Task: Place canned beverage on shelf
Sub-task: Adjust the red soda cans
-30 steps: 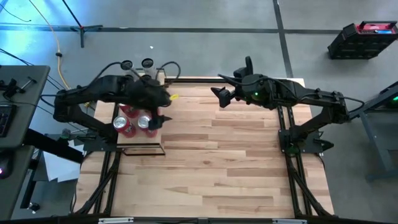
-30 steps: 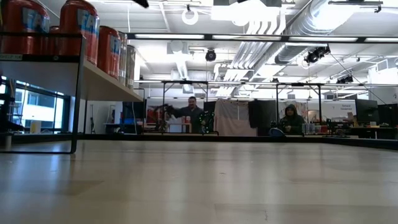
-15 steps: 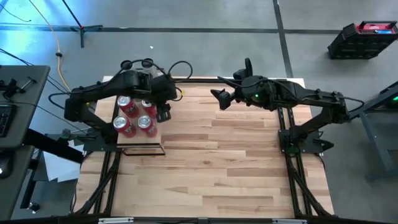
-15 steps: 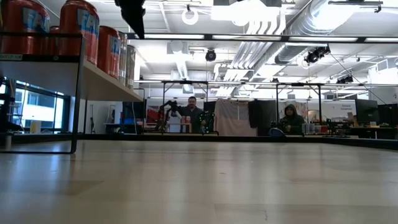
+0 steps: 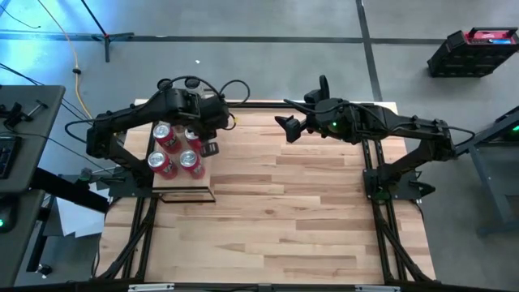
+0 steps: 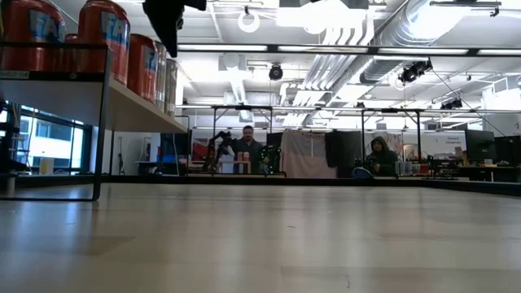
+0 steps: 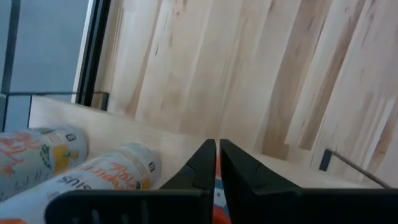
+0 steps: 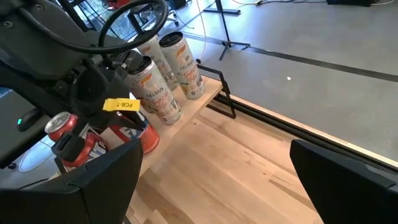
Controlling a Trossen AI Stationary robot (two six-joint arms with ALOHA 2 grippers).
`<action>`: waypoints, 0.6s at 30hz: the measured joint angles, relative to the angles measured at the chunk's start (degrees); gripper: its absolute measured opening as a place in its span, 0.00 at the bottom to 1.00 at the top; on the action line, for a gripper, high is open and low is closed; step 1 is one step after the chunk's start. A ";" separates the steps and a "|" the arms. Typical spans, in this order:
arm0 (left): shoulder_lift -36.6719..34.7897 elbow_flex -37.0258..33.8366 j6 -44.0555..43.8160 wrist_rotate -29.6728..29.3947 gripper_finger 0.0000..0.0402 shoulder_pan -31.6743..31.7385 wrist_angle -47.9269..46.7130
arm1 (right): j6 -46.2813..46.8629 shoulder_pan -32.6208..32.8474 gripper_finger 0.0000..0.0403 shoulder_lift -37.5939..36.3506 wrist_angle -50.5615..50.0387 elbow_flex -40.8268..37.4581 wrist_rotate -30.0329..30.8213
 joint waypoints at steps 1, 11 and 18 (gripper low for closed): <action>0.00 0.00 -0.13 0.01 0.04 0.21 -0.32 | -0.01 0.00 0.97 0.00 0.00 0.00 0.00; 0.00 0.00 -1.65 0.21 0.01 0.33 -3.10 | -0.01 0.00 0.97 0.00 0.00 0.00 0.00; 0.00 0.00 -2.60 0.22 0.00 0.33 -4.89 | -0.01 0.00 0.97 0.00 0.00 0.00 0.00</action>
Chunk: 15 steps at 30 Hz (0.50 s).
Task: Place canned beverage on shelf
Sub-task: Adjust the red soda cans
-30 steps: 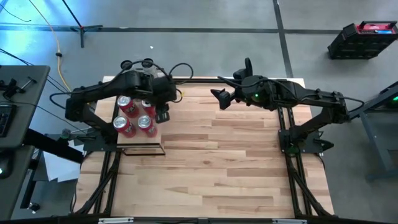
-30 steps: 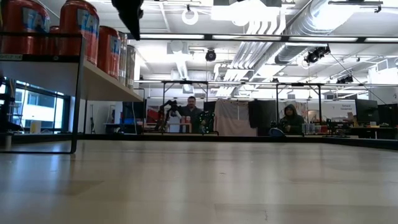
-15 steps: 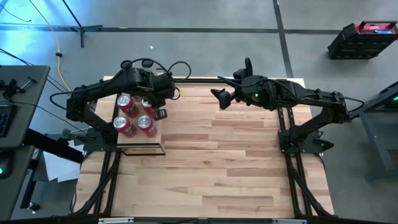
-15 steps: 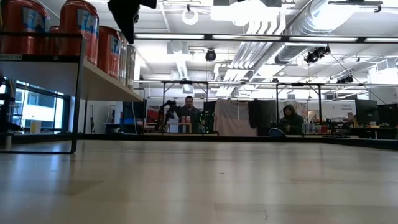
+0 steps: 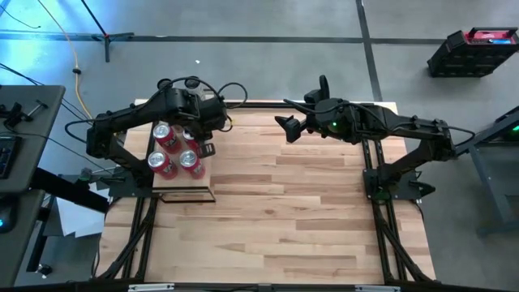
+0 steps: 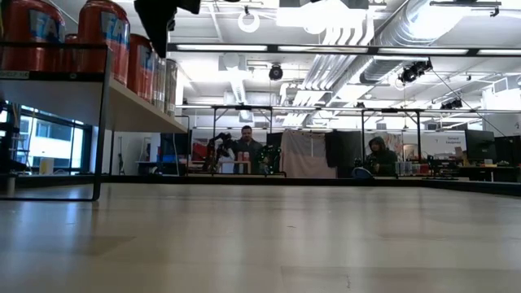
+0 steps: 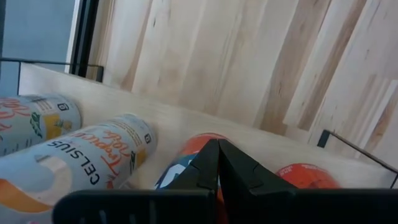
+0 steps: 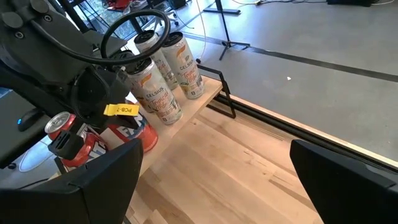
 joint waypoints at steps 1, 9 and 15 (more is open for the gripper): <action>0.00 0.00 -0.07 0.08 0.00 0.00 -0.04 | 0.00 0.00 0.97 0.00 0.00 0.00 0.00; 0.00 0.00 -0.79 0.47 0.00 -0.31 -1.20 | 0.00 0.00 0.97 0.00 -0.17 0.00 0.00; -0.58 0.00 -1.00 0.47 0.00 -0.31 -2.01 | -0.91 0.00 0.97 0.00 -0.16 0.00 0.08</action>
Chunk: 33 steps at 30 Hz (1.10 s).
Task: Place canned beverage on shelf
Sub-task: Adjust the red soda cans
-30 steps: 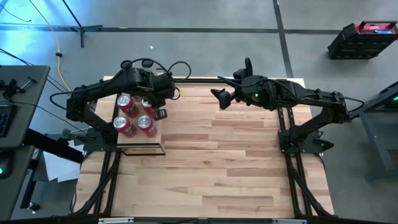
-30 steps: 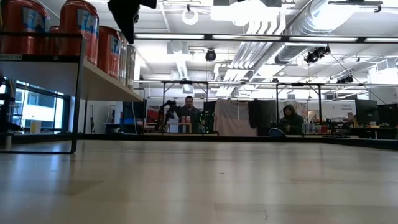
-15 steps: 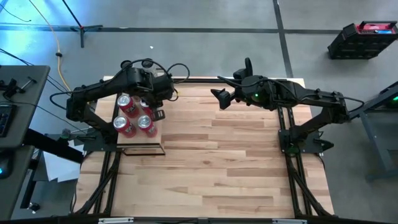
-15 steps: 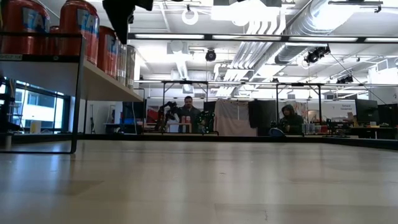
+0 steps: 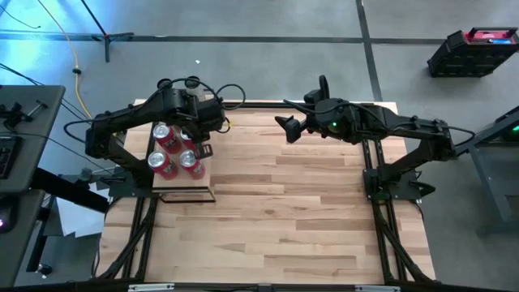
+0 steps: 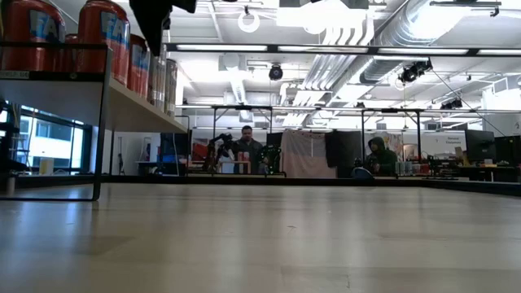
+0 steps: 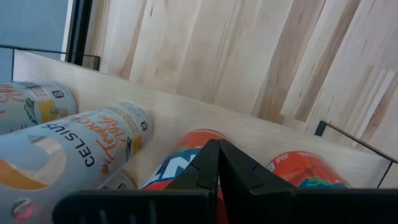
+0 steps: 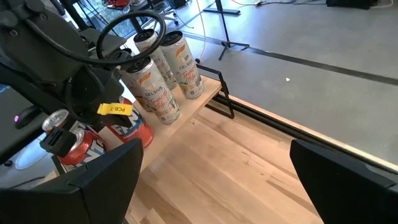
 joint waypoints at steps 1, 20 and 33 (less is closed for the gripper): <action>-0.10 0.00 -0.15 0.00 0.00 0.00 0.09 | -0.37 0.00 0.97 0.00 0.00 0.00 0.02; -14.94 7.24 -3.80 2.03 0.00 -0.53 -0.65 | -0.60 0.00 0.97 0.00 -0.01 0.00 -0.01; -25.07 -2.05 -7.48 6.76 0.00 0.90 -0.43 | -0.45 -0.02 0.97 0.00 0.00 0.00 2.87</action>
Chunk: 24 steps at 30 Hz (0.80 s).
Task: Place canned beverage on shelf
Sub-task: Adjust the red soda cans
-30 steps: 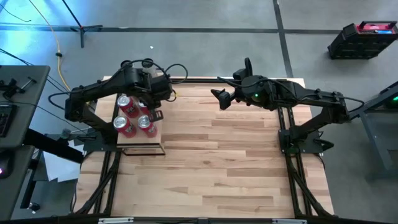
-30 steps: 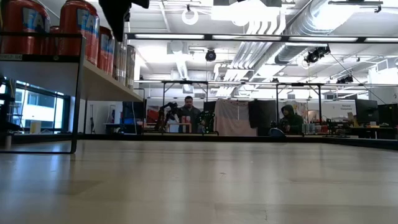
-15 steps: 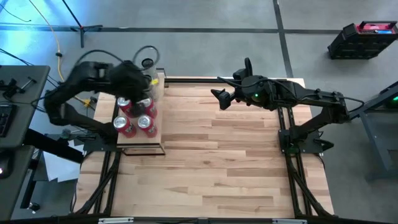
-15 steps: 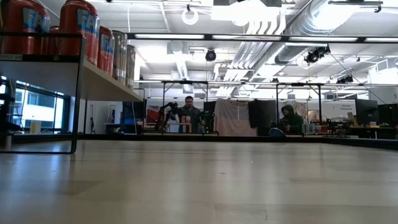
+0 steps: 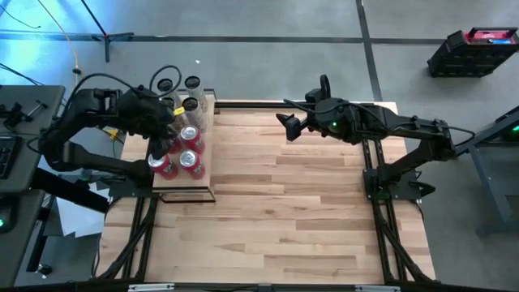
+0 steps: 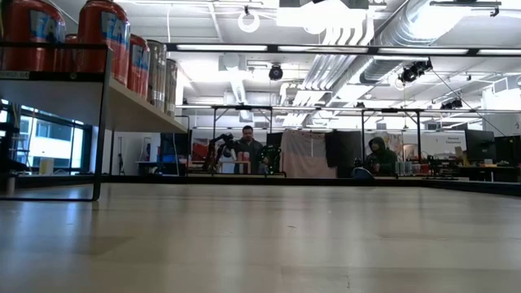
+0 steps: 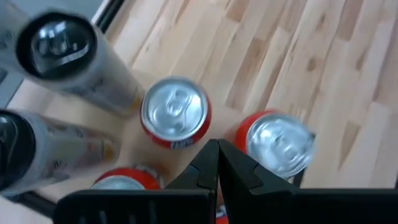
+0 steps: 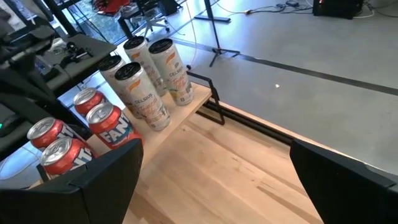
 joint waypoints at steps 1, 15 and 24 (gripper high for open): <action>-0.50 -1.15 0.25 -0.22 0.00 0.00 0.01 | 0.02 0.00 0.97 0.00 0.00 0.00 0.00; -4.17 -8.76 5.46 -5.90 0.00 0.00 0.07 | 0.01 0.04 0.97 0.00 -0.01 0.00 -1.14; -4.73 -13.71 5.62 -6.25 0.00 0.00 0.01 | -0.15 0.02 0.97 0.00 0.00 0.00 -1.20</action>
